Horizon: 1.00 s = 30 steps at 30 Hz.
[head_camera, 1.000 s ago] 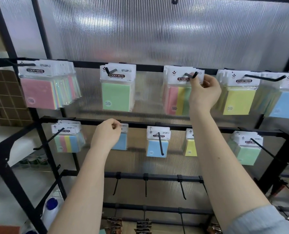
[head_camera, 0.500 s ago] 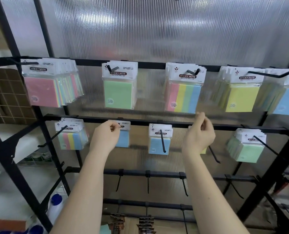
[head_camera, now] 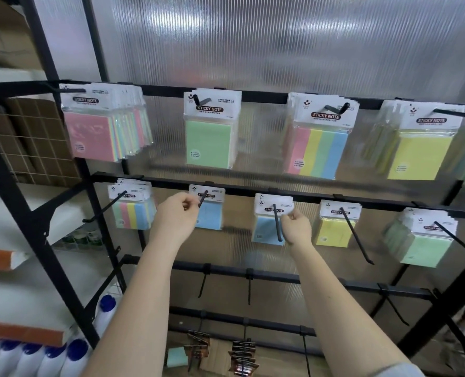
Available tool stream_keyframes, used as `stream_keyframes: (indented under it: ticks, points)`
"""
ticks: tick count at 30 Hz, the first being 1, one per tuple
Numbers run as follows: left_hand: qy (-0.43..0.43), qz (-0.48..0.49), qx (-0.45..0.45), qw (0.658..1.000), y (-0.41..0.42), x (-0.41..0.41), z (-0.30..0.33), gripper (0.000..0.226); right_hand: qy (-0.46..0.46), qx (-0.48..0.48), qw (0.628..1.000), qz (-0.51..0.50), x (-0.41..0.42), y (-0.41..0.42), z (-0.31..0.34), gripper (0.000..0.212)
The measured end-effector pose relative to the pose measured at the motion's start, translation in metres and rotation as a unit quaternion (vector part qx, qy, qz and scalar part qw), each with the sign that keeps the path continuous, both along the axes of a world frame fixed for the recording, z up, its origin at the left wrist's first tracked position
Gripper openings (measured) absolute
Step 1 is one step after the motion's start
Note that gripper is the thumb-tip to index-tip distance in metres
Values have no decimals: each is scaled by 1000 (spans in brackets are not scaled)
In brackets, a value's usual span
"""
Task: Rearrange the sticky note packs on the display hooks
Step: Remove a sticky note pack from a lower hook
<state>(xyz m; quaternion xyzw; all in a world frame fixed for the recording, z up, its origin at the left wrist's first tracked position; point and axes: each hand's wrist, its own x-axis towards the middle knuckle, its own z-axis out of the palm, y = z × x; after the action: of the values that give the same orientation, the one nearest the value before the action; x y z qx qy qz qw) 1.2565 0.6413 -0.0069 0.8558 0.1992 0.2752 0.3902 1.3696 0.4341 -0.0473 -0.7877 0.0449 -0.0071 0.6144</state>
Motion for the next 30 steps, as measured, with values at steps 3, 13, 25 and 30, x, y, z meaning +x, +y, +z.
stream_keyframes:
  ticks: [3, 13, 25, 30]
  points:
    - [3, 1, -9, 1000, 2, -2, -1, 20, -39, 8, 999, -34, 0, 3, -6, 23]
    - [17, 9, 1, 1000, 6, -9, -5, 20, -34, -9, 994, -107, -13, 11, -19, 32]
    - [21, 1, 5, 1000, -3, -9, -10, 19, -71, -15, 997, -39, -44, -8, -15, 36]
    - [18, 5, 3, 1000, -5, -7, -13, 21, -88, -32, 995, -32, -71, -14, -5, 33]
